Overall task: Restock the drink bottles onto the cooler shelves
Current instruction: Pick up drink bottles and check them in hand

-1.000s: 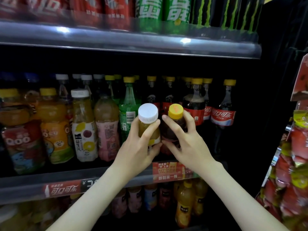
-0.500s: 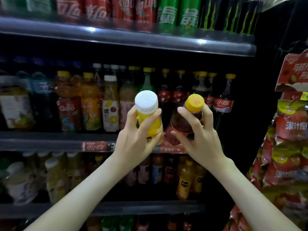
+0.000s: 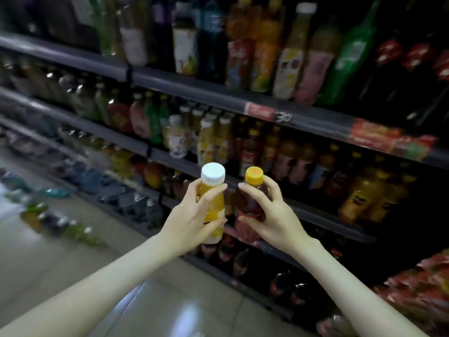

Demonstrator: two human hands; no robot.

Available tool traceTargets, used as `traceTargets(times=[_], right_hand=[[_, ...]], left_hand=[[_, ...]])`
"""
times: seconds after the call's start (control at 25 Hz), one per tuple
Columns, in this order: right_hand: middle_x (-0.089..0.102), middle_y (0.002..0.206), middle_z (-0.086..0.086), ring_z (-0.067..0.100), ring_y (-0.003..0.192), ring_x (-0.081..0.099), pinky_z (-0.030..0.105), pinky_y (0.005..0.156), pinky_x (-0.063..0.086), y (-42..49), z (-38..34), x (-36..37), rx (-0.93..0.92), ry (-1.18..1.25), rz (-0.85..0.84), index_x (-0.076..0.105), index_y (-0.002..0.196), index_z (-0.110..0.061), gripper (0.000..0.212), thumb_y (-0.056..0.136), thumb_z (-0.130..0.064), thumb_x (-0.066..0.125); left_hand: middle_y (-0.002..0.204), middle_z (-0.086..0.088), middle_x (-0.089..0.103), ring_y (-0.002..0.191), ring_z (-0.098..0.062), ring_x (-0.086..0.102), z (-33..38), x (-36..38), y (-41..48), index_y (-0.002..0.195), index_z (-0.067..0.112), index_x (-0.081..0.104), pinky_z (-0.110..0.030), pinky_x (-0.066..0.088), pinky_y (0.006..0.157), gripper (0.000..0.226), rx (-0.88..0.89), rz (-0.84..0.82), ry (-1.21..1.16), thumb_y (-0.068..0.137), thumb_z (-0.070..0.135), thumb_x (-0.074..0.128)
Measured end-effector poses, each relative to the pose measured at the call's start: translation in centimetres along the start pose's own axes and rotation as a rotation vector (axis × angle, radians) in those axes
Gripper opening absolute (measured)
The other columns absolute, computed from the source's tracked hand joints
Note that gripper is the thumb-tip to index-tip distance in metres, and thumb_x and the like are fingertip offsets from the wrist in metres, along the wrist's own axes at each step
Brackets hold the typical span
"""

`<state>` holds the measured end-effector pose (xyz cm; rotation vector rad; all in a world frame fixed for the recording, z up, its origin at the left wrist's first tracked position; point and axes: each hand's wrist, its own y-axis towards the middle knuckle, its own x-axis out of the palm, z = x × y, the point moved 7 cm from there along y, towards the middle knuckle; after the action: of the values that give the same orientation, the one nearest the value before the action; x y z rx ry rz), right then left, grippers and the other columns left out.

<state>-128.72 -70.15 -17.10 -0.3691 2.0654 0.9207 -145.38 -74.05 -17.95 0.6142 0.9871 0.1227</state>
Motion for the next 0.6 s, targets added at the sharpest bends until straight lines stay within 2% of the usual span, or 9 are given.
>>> traceTargets(times=[0.12,0.24,0.36,0.44,0.52,0.6], right_hand=[[0.013,0.145,-0.016,0.028,0.115,0.054,0.046,0.077,0.056,2.2,-4.0,7.2,-0.050,0.111,-0.138,0.024,0.133,-0.056,0.079,0.080,-0.029,0.075],[0.014,0.145,-0.014,0.027,0.116,0.053,0.046,0.082,0.055,5.6,-8.5,14.2,-0.072,0.190,-0.225,0.025,0.132,-0.057,0.076,0.080,-0.030,0.074],[0.015,0.145,-0.014,0.027,0.117,0.053,0.047,0.083,0.054,9.8,-13.8,22.5,-0.119,0.263,-0.298,0.029,0.132,-0.053,0.075,0.078,-0.028,0.075],[0.016,0.145,-0.013,0.025,0.117,0.052,0.047,0.082,0.054,13.1,-17.5,28.2,-0.132,0.309,-0.335,0.030,0.132,-0.053,0.075,0.078,-0.027,0.075],[0.018,0.147,-0.008,0.027,0.117,0.052,0.048,0.084,0.053,16.9,-21.5,34.2,-0.135,0.330,-0.366,0.029,0.133,-0.054,0.075,0.079,-0.028,0.075],[0.019,0.147,-0.006,0.030,0.119,0.051,0.050,0.086,0.052,20.3,-25.2,39.4,-0.129,0.355,-0.391,0.029,0.133,-0.054,0.075,0.079,-0.028,0.075]], left_hand=[[0.137,-0.010,0.031,0.086,-0.038,0.061,-6.3,-2.4,-5.7,0.131,0.054,0.014,-0.039,0.051,0.056,0.072,-0.193,-0.041,0.034,0.075,0.049,0.059],[0.135,-0.009,0.032,0.088,-0.036,0.060,-12.5,-6.4,-10.5,0.131,0.053,0.014,-0.036,0.049,0.057,0.067,-0.315,-0.038,0.072,0.073,0.056,0.049],[0.134,-0.008,0.033,0.087,-0.036,0.059,-19.8,-11.1,-15.7,0.130,0.052,0.016,-0.032,0.045,0.058,0.066,-0.439,-0.027,0.115,0.072,0.057,0.048],[0.134,-0.006,0.031,0.087,-0.036,0.060,-25.2,-14.7,-19.0,0.129,0.052,0.018,-0.034,0.046,0.058,0.067,-0.524,-0.025,0.139,0.073,0.055,0.054],[0.136,-0.007,0.031,0.090,-0.037,0.059,-31.4,-18.7,-22.2,0.127,0.052,0.018,-0.036,0.047,0.060,0.073,-0.606,-0.016,0.169,0.076,0.044,0.069],[0.137,-0.011,0.032,0.093,-0.039,0.058,-37.0,-22.6,-24.8,0.127,0.048,0.020,-0.034,0.044,0.061,0.076,-0.667,-0.016,0.200,0.076,0.033,0.076]])
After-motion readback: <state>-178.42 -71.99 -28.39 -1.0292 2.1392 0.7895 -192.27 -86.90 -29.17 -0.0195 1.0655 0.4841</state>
